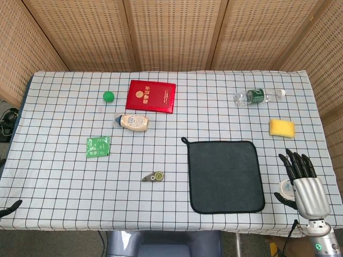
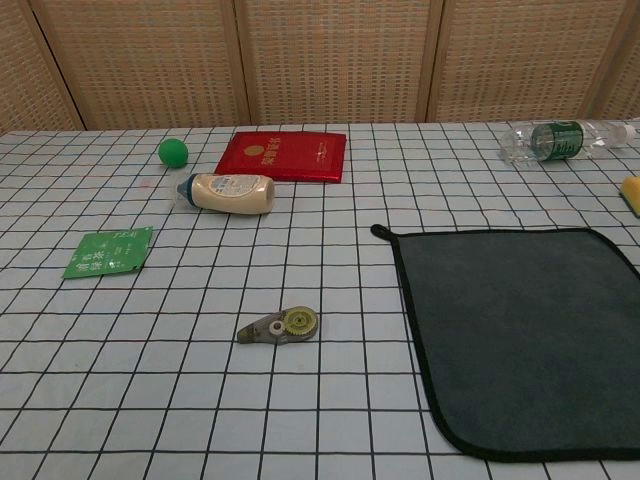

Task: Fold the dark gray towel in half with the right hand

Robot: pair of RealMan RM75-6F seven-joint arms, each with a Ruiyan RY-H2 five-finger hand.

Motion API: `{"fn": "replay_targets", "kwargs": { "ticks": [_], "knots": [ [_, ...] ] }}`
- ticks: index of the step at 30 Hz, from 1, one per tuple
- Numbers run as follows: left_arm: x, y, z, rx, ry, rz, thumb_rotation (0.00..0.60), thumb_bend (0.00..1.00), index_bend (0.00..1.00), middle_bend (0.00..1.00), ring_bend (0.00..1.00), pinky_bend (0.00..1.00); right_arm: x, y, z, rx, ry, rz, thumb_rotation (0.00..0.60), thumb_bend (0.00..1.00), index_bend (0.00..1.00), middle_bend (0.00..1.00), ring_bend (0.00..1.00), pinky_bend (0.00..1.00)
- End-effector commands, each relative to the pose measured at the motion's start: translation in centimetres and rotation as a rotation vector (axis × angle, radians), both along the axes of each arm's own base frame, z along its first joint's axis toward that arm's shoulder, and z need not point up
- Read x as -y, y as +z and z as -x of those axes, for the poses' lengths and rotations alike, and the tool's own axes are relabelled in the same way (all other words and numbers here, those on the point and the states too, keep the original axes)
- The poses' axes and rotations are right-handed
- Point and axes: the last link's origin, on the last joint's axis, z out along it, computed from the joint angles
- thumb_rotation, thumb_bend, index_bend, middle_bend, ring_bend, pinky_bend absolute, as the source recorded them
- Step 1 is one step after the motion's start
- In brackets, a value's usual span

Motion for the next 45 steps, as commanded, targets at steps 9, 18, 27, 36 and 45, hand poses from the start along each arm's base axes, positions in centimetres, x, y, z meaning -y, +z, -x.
{"fn": "replay_targets", "kwargs": {
  "ticks": [9,18,27,36,45],
  "knots": [
    [-0.1,0.0,-0.1,0.003,0.000,0.000,0.600,0.00,0.00,0.00,0.00,0.00,-0.6,-1.7,-0.3,-0.043,0.057,-0.135,0.600,0.00,0.05,0.00,0.00,0.00],
    [-0.5,0.1,0.4,0.004,0.026,0.000,0.600,0.00,0.00,0.00,0.00,0.00,0.7,-6.8,-0.8,-0.118,0.197,-0.428,0.600,0.00,0.32,0.00,0.00,0.00],
    [-1.2,-0.3,1.0,-0.003,0.062,0.010,0.600,0.00,0.00,0.00,0.00,0.00,1.7,-10.7,-1.2,-0.144,0.226,-0.525,0.600,0.31,0.44,0.00,0.00,0.00],
    [-1.3,-0.3,1.1,-0.001,0.067,0.011,0.600,0.00,0.00,0.00,0.00,0.00,0.9,-13.2,-1.0,-0.187,0.229,-0.575,0.600,0.39,0.45,0.00,0.00,0.00],
    [-1.2,-0.4,1.0,0.000,0.064,0.016,0.600,0.00,0.00,0.00,0.00,0.00,0.4,-14.7,-0.2,-0.247,0.251,-0.584,0.600,0.43,0.46,0.00,0.00,0.00]
  ]
}}
